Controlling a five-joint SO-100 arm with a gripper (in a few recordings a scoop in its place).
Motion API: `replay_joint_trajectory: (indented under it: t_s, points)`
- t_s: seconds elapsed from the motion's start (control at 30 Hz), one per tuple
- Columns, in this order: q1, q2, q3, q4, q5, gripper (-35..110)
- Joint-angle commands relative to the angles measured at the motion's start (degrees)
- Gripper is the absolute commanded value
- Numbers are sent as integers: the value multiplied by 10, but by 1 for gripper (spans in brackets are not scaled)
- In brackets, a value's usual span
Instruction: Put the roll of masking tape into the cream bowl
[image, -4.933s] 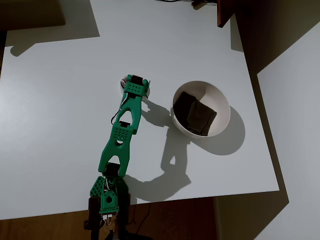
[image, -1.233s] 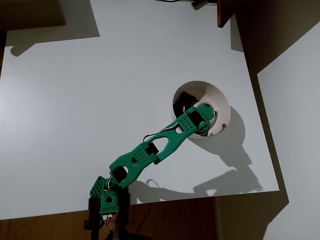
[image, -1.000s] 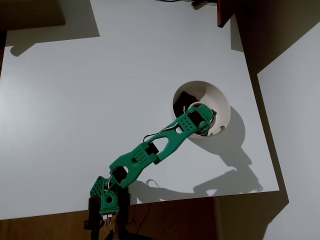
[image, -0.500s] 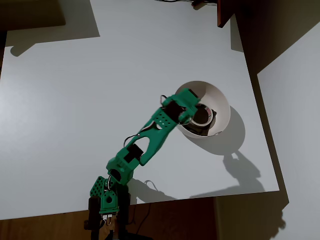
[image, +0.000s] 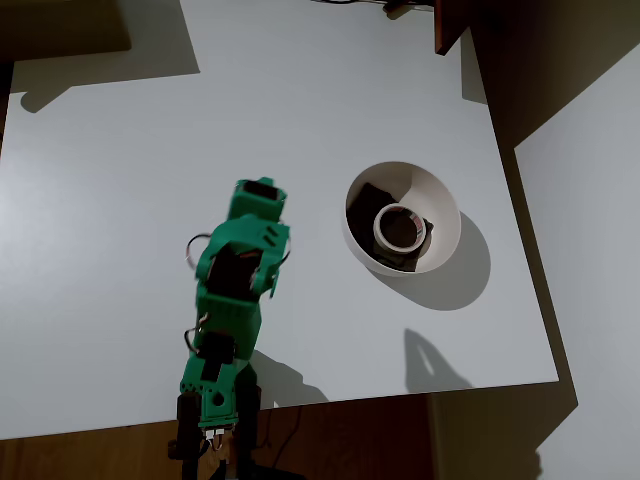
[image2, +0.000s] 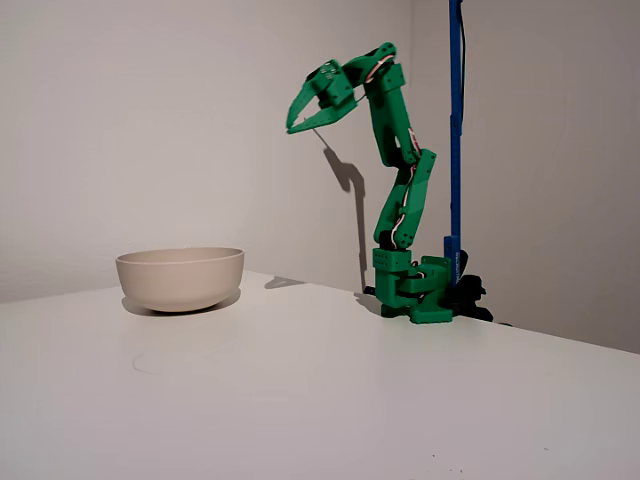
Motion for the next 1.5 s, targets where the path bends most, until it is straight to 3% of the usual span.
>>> replay_joint_trajectory:
  t_s: [0.0, 0.6, 1.1, 1.47]
  points:
    - [-73, 101, 74, 34, -3, -8]
    - [-133, 420, 685, -153, -45, -8]
    - [-180, 625, 975, -197, -40, -8]
    - [-165, 753, 1097, -182, -50, -8]
